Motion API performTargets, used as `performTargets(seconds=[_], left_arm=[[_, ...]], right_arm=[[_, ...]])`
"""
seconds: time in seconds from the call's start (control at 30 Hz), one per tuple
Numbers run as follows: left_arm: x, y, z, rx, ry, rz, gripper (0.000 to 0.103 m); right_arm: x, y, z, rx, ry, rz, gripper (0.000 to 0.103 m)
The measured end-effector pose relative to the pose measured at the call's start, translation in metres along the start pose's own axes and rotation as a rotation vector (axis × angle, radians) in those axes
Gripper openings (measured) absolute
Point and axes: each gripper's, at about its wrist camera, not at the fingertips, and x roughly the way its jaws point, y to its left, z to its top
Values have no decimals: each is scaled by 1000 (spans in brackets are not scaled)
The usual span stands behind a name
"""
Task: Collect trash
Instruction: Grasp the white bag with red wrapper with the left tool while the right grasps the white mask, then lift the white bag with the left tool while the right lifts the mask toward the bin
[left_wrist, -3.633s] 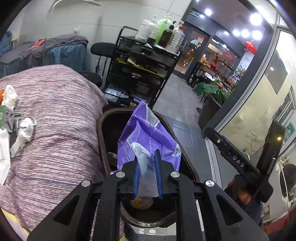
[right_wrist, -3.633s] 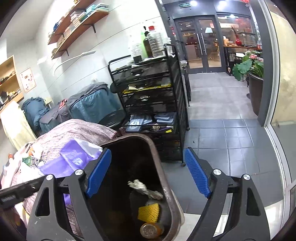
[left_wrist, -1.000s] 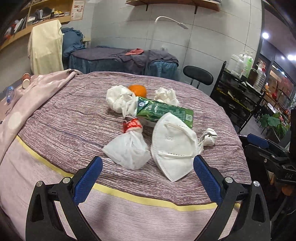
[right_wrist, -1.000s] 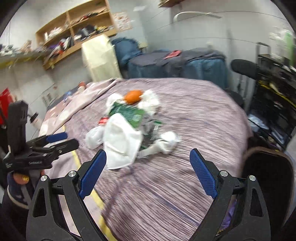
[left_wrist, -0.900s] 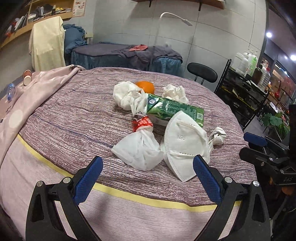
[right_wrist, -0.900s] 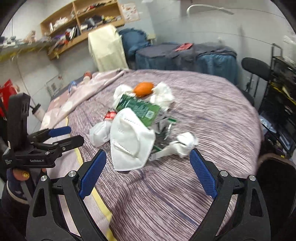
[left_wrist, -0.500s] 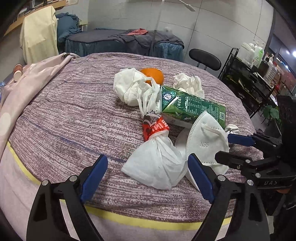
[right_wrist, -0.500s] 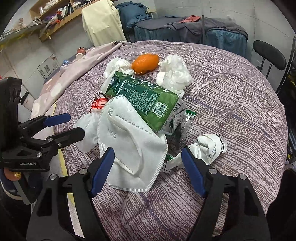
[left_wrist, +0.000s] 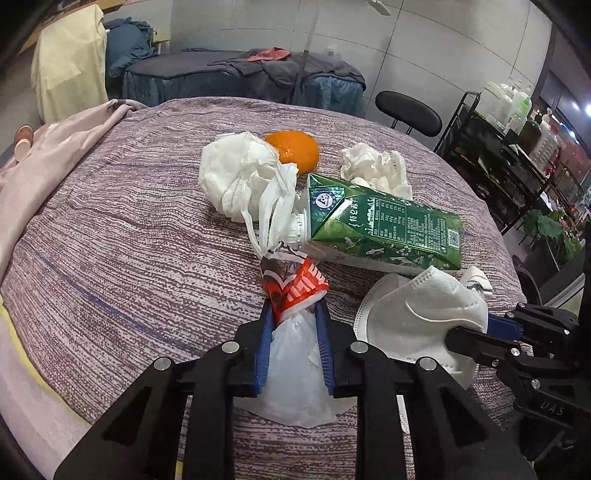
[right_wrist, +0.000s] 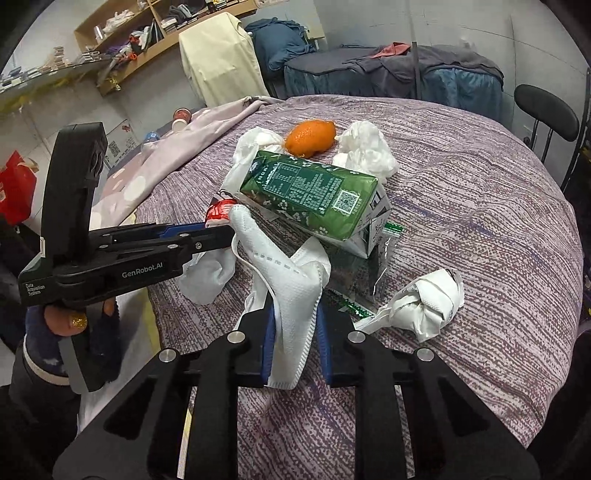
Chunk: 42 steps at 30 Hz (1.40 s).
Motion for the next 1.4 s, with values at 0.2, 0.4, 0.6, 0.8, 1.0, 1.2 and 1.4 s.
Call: performTargets(seconds=[0.2, 0.4, 0.6, 0.8, 1.0, 1.2, 1.4], left_arm=[[-28, 3, -14, -48, -65, -14, 20], [-62, -6, -27, -77, -147, -30, 20], [-84, -30, -41, -66, -204, -68, 20], [-86, -53, -51, -38, -202, -112, 20], [-90, -66, -60, -29, -203, -127, 20], [-100, -62, -68, -39, -213, -105, 20], [-101, -59, -74, -53, -207, -91, 20]], right_arm=[[-22, 2, -14, 11, -46, 1, 21], [-72, -9, -32, 59, -175, -27, 21], [-121, -14, -53, 47, -271, -62, 21], [-140, -24, -73, 69, -258, -71, 21], [-130, -6, -95, 7, -196, -17, 21], [-124, 13, -105, -40, -198, -8, 41], [-118, 23, -108, -90, -197, -77, 54]])
